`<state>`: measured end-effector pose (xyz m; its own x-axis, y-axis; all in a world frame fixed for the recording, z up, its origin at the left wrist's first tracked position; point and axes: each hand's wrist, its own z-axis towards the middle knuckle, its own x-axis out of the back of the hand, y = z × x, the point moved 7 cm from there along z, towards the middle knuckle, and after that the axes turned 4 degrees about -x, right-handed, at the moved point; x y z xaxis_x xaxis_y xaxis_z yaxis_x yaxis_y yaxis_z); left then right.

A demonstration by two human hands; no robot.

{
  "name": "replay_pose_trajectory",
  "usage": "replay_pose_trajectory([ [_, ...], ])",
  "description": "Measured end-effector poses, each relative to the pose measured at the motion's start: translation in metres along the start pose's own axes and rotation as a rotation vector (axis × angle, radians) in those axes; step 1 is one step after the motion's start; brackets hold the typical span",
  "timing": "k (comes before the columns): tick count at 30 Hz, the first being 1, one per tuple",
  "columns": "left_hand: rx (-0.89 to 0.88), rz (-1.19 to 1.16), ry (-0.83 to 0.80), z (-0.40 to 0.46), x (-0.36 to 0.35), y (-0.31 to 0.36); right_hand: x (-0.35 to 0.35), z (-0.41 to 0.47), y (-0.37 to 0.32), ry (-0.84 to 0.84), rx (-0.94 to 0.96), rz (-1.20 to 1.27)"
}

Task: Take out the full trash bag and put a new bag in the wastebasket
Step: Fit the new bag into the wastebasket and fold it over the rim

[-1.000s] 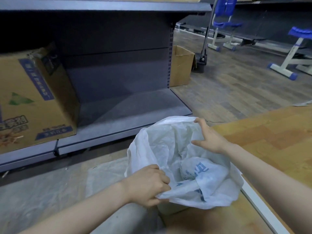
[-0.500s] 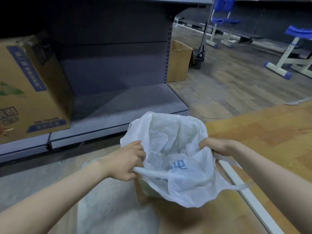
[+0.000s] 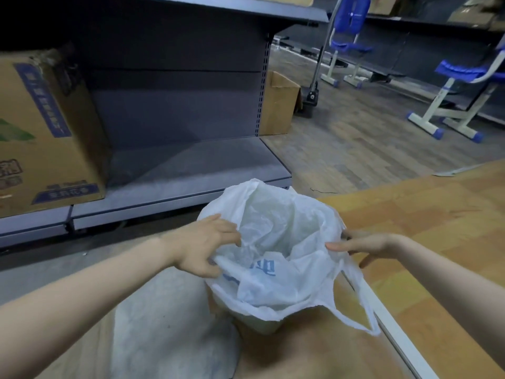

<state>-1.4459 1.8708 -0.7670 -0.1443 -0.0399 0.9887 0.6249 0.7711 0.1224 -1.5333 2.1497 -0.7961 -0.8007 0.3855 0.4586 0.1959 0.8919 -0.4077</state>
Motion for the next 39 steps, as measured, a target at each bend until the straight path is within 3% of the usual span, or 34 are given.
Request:
replay_pose_trajectory([
  [2, -0.107, -0.024, 0.038, 0.000, -0.007, 0.023, -0.002, 0.000, 0.007, 0.044, 0.015, -0.054],
  [4, -0.191, 0.024, 0.057, 0.000, -0.016, 0.046, 0.007, -0.002, 0.005, 0.248, 0.120, -0.215],
  [6, -0.190, 0.062, 0.092, 0.001, -0.022, 0.056, 0.023, -0.025, -0.014, 0.635, 0.363, -0.356],
  [8, -0.160, 0.120, 0.094, 0.002, -0.027, 0.058, 0.006, -0.055, -0.041, 0.840, 0.751, -0.529],
  [10, -0.157, 0.134, 0.115, 0.006, -0.033, 0.059, -0.043, -0.063, -0.058, 0.716, 1.008, -0.798],
  [12, -0.137, 0.131, 0.158, 0.009, -0.032, 0.063, -0.095, -0.052, -0.055, 0.608, 1.101, -1.082],
  [14, -0.127, 0.161, 0.178, 0.012, -0.030, 0.068, -0.118, -0.040, -0.046, 0.560, 1.094, -1.210],
  [16, 0.014, 0.127, 0.023, 0.018, -0.037, 0.064, -0.112, -0.035, -0.044, 0.531, 1.028, -1.263],
  [19, 0.050, 0.034, -0.032, 0.020, -0.027, 0.066, -0.093, -0.039, -0.044, 0.547, 0.984, -1.304],
  [21, -0.022, 0.032, 0.037, 0.012, -0.016, 0.065, -0.075, -0.044, -0.038, 0.598, 0.939, -1.343],
  [24, -0.154, 0.344, 0.165, 0.002, -0.010, 0.050, -0.039, -0.054, -0.022, 0.701, 0.742, -1.412],
  [26, -0.197, 0.411, 0.210, 0.001, -0.017, 0.050, -0.023, -0.056, -0.003, 0.715, 0.606, -1.431],
  [30, -0.301, 0.465, 0.339, 0.010, -0.028, 0.065, -0.015, -0.058, 0.029, 0.891, 0.673, -1.461],
  [34, -0.278, 0.510, 0.351, 0.001, -0.024, 0.060, -0.004, -0.070, 0.047, 0.982, 0.640, -1.223],
  [37, -0.199, 0.520, 0.281, -0.004, -0.029, 0.058, -0.015, -0.064, 0.057, 0.919, 0.520, -0.937],
  [39, -0.186, 0.487, 0.228, -0.004, -0.035, 0.055, -0.035, -0.044, 0.069, 0.878, 0.475, -0.935],
])
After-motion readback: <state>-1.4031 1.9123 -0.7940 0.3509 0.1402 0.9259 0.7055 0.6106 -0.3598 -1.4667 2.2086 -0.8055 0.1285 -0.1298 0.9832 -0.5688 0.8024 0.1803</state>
